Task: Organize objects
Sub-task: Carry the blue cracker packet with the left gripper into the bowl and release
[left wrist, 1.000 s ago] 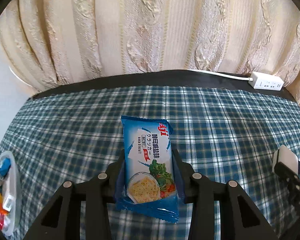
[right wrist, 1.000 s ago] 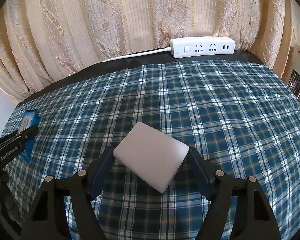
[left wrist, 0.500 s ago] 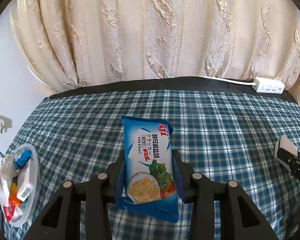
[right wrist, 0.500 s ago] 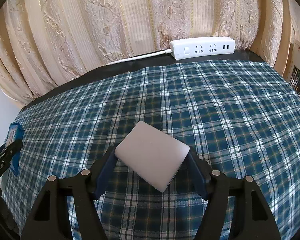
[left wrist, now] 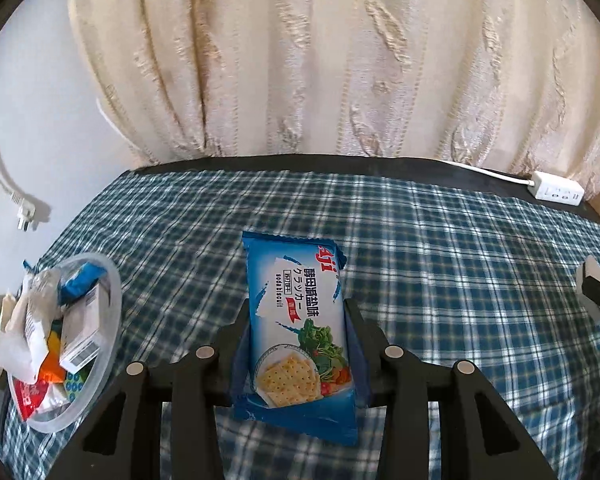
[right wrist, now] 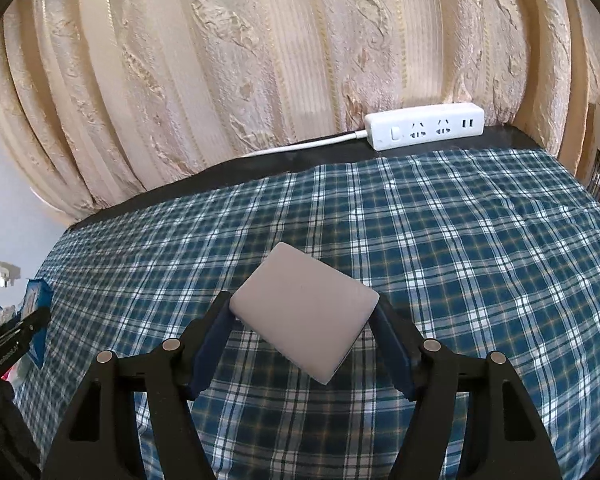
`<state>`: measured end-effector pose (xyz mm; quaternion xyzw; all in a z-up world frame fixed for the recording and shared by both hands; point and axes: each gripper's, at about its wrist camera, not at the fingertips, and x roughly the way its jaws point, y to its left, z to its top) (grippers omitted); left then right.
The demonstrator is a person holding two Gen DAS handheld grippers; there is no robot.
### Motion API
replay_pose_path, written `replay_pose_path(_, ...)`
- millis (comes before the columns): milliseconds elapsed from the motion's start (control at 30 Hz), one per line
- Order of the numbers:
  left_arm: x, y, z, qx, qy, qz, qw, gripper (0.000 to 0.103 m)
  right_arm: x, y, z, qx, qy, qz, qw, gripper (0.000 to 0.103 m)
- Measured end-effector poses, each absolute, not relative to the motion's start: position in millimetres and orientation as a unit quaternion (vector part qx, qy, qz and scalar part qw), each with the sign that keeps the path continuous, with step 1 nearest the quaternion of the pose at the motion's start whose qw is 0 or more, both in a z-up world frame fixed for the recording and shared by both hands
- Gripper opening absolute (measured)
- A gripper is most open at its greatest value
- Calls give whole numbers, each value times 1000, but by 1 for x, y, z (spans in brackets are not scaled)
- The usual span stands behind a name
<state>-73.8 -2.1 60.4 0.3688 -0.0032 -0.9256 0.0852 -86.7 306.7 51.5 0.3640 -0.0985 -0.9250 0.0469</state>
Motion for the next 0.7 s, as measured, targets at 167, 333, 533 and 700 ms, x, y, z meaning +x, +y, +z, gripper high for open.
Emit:
replay_pose_path(167, -60, -27, 65, 361, 13, -927, 101, 44, -88, 306, 51, 363, -100, -925, 51, 69)
replay_pose_path(333, -45, -60, 71, 350, 33, -928, 128, 44, -85, 300, 53, 355, -96, -928, 59, 69)
replay_pose_path(533, -25, -100, 75, 340, 54, -924, 166, 44, -85, 287, 55, 350, -88, -930, 66, 69)
replay_pose_path(700, -17, -123, 75, 340, 61, -919, 188, 44, -85, 278, 51, 355, -77, -929, 68, 69)
